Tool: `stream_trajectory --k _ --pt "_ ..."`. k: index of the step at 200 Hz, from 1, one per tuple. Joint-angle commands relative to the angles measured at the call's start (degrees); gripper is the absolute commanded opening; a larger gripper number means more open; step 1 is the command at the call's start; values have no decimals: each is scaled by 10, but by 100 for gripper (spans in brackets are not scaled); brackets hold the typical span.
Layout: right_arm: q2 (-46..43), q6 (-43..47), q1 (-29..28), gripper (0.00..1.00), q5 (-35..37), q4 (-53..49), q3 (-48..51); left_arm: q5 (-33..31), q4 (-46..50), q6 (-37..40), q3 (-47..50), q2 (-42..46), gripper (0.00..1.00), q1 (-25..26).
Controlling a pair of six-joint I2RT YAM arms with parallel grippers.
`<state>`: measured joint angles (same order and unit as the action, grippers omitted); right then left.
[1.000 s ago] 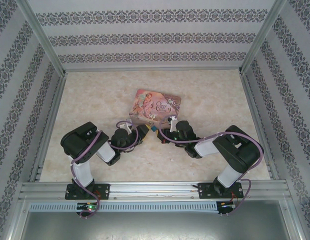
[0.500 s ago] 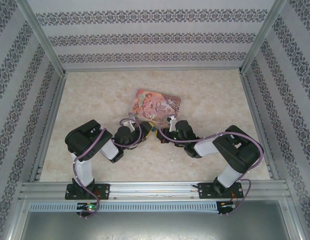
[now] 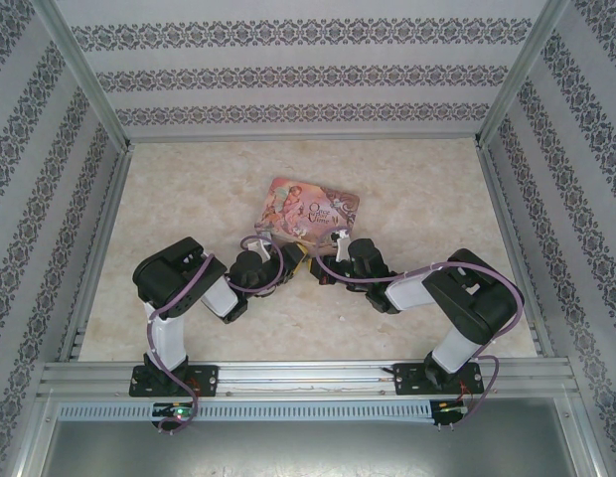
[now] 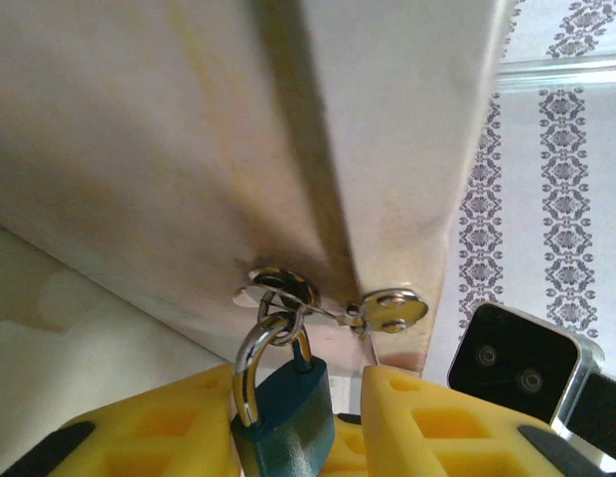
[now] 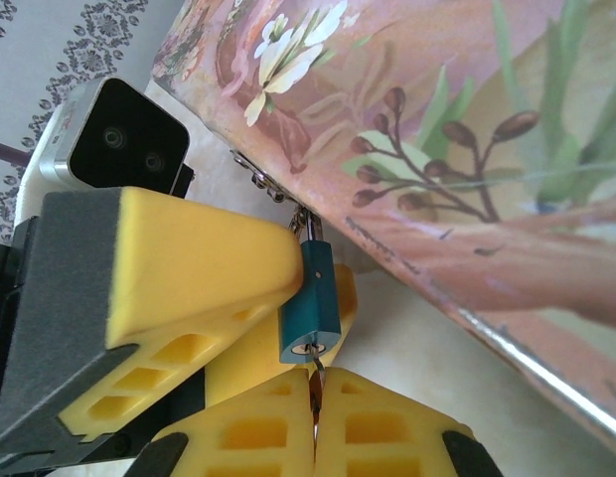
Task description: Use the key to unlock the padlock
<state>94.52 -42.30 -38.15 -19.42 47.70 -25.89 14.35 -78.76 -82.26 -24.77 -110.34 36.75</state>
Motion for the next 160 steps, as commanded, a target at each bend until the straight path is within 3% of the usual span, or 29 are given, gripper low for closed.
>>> stream_trajectory --k 1,35,96,160 --pt "-18 -4 -9 0 -18 26 -18 -4 -31 0 -6 -6 30 6" --pt "-23 -2 -7 0 -15 26 -15 -9 -30 -2 -3 -5 22 7" --pt "-58 7 0 13 0 23 3 -20 -21 3 8 21 12 8" --pt "-147 78 3 30 36 -48 26 -16 69 9 8 101 12 8"
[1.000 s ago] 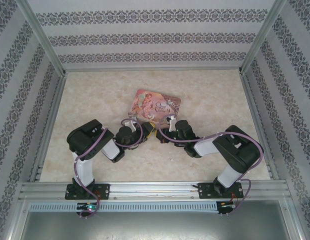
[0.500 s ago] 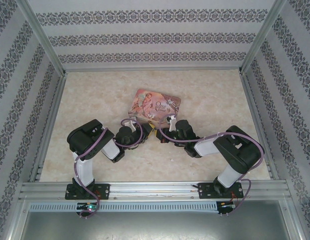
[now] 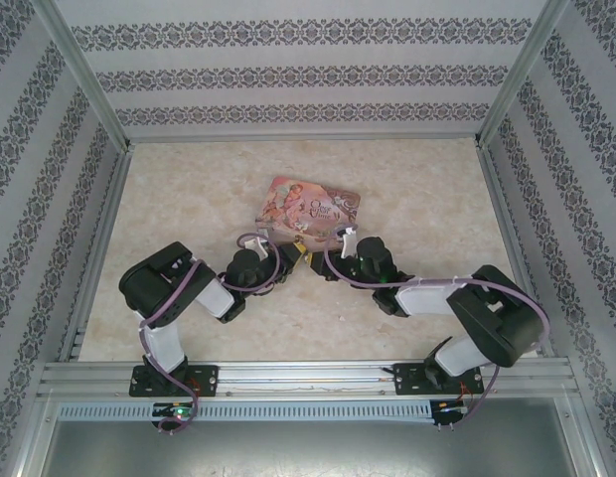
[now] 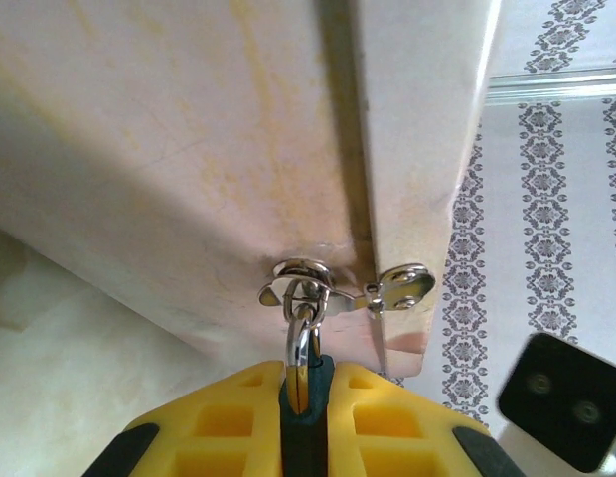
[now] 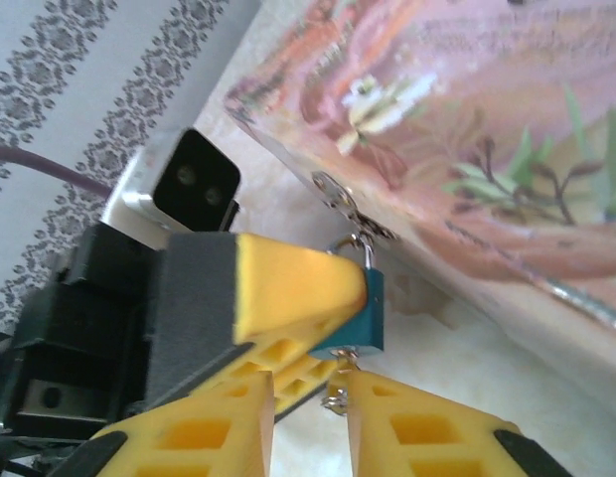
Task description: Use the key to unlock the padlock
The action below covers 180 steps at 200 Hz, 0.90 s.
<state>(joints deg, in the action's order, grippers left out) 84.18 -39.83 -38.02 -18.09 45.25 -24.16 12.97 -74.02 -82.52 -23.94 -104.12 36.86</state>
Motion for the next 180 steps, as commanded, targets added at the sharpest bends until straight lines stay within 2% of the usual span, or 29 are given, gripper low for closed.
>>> stream_trajectory --k 1,45,61,85,131,150,180 --pt "-45 55 2 30 23 -23 9 -2 23 12 0 40 12 7" --pt "-166 208 -13 43 63 -146 6 13 112 -4 -16 96 11 8" --pt "-207 300 -29 47 83 -177 6 18 170 -11 -24 120 11 8" --pt "-251 448 -61 47 112 -221 2 21 253 -16 -38 156 11 8" --pt "-278 703 -120 61 189 -258 2 10 331 -44 -39 204 5 8" --pt "-278 773 -122 65 198 -284 -9 11 343 -61 -38 213 4 8" --pt "-264 860 -123 66 206 -317 -29 17 366 -68 -44 224 4 8"
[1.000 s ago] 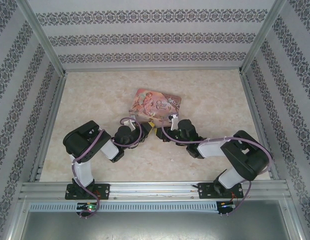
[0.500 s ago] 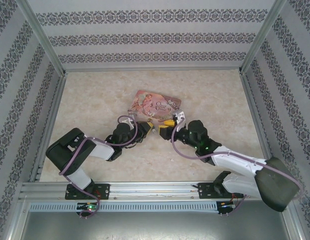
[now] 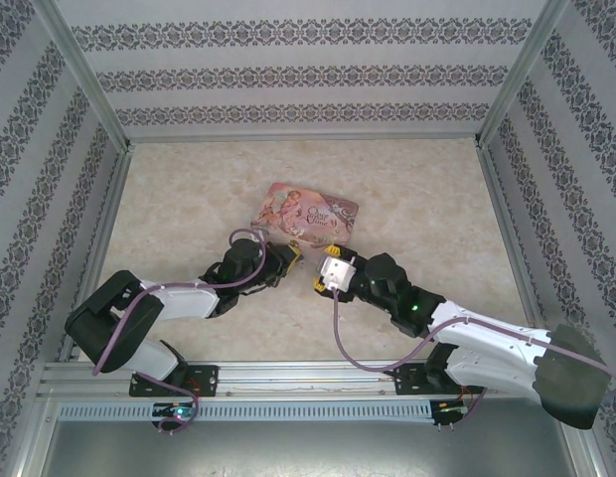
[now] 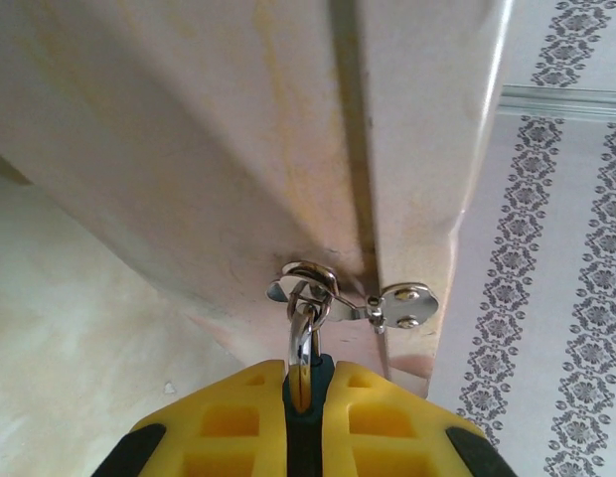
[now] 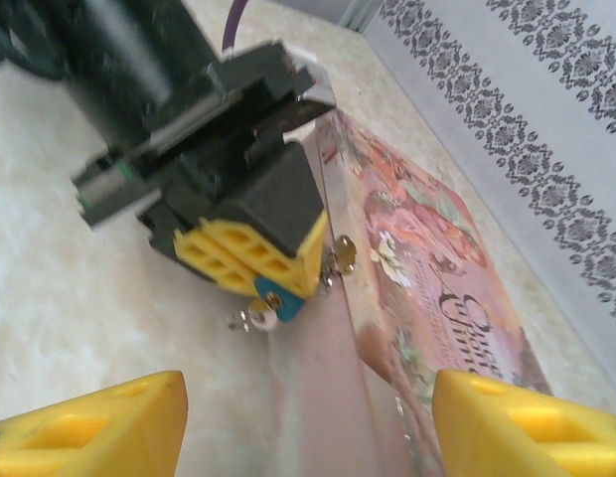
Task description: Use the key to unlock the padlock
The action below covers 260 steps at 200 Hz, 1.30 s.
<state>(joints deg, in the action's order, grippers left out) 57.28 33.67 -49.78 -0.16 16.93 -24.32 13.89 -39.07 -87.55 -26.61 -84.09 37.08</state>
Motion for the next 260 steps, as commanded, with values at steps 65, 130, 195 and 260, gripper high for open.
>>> stream_trajectory --k 65,130,195,260 --pt "89 172 -17 57 14 -21 -56 13 52 -28 -24 47 3 6" --pt "156 160 -32 48 2 11 -74 20 54 -34 -24 56 1 6" --pt "193 153 -36 37 5 31 -87 23 46 -39 -20 58 0 7" --pt "222 153 -36 28 23 50 -97 23 42 -42 -17 60 0 8"
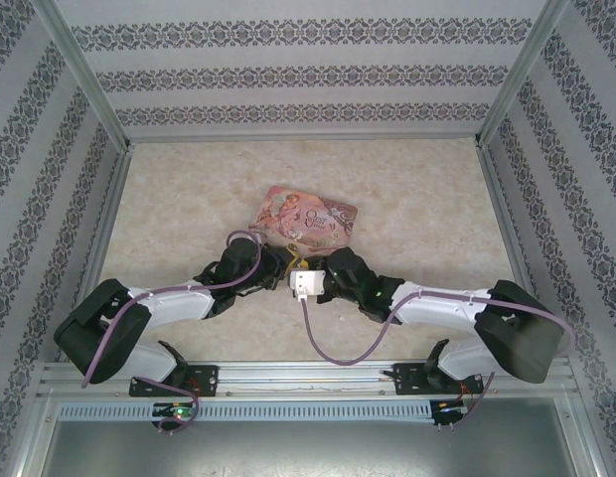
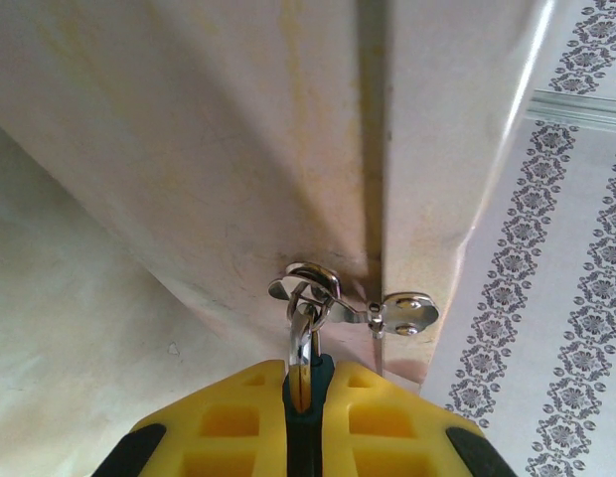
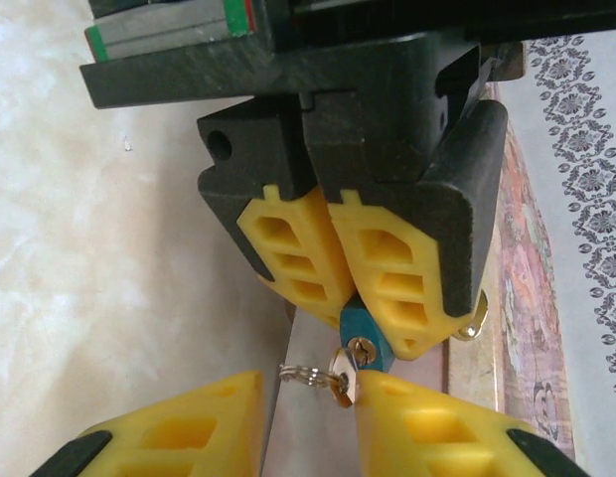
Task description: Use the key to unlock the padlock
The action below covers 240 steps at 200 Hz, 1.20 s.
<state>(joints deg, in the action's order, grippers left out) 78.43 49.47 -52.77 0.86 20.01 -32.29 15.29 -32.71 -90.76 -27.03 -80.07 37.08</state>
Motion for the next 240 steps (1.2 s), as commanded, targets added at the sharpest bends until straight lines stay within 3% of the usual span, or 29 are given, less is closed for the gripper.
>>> stream_trajectory --k 1,171,240 --pt "11 -5 -6 27 13 19 -17 9 -22 -10 -13 20 0 8" --pt "32 -36 -7 0 49 57 -7 5 -40 -19 -11 4 0 14" --pt "35 -100 -7 0 56 89 -2 2 -45 -21 -10 2 0 17"
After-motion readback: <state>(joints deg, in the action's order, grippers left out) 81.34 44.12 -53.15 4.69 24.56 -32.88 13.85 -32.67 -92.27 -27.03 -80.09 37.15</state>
